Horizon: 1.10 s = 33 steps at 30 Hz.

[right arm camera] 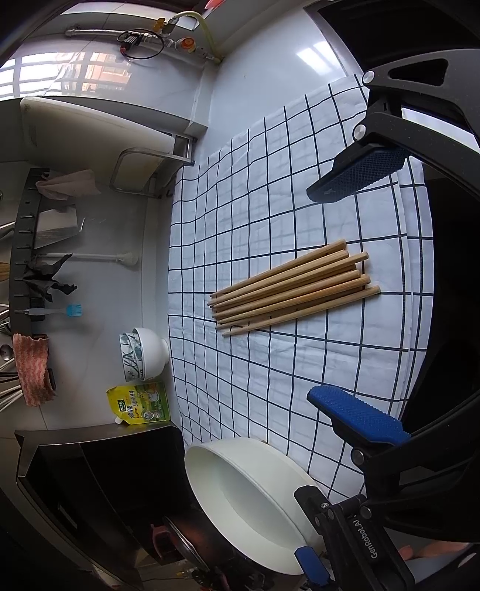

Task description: Organize utensils

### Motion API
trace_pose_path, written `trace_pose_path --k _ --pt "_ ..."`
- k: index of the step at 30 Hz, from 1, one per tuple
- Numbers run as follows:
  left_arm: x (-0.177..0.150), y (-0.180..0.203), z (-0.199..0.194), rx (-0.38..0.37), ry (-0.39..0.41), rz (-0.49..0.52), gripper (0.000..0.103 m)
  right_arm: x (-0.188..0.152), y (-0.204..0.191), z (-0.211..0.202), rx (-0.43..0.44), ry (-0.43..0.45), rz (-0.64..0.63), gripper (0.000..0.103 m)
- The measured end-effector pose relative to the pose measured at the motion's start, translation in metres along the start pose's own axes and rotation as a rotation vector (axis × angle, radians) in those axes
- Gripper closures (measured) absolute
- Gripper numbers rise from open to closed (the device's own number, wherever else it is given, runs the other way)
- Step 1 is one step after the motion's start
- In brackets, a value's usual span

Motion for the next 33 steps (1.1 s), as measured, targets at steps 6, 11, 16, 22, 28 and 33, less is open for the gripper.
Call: trace_pose_path --k 6,11,16,22,28,33 --pt "-0.0001 0.0002 0.0000 -0.001 0.000 -0.002 0.006 0.0003 -0.0011 -0.0002 0.001 -0.001 0.002 0.008" --pt "0.0000 0.0005 -0.0002 0.000 0.002 -0.001 0.006 0.0012 -0.0012 -0.0003 0.004 -0.004 0.000 0.008" --pt "0.0002 0.0009 -0.0002 0.000 0.001 0.000 0.006 0.0005 -0.0025 -0.0001 0.003 -0.003 0.000 0.008" --pt "0.0001 0.0010 -0.0002 -0.001 0.002 0.000 0.006 0.0001 -0.0031 0.0002 0.005 -0.003 -0.001 0.008" --pt "0.0003 0.0015 -0.0001 0.001 0.003 0.000 0.006 -0.0003 -0.0032 0.0000 0.006 -0.004 0.000 0.008" --pt "0.0004 0.0022 -0.0001 0.000 0.002 0.002 0.006 0.0004 -0.0040 -0.0002 0.006 -0.004 0.000 0.008"
Point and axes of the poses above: each gripper's, at about its wrist camera, not at the fingertips, and z roughly the way its jaws point, y to its right, x to its top, the point moved 2 cm from there along z, roughly the way its jaws point, and after that the axes turned 11 degrees about -x, right-handed, at the moved point
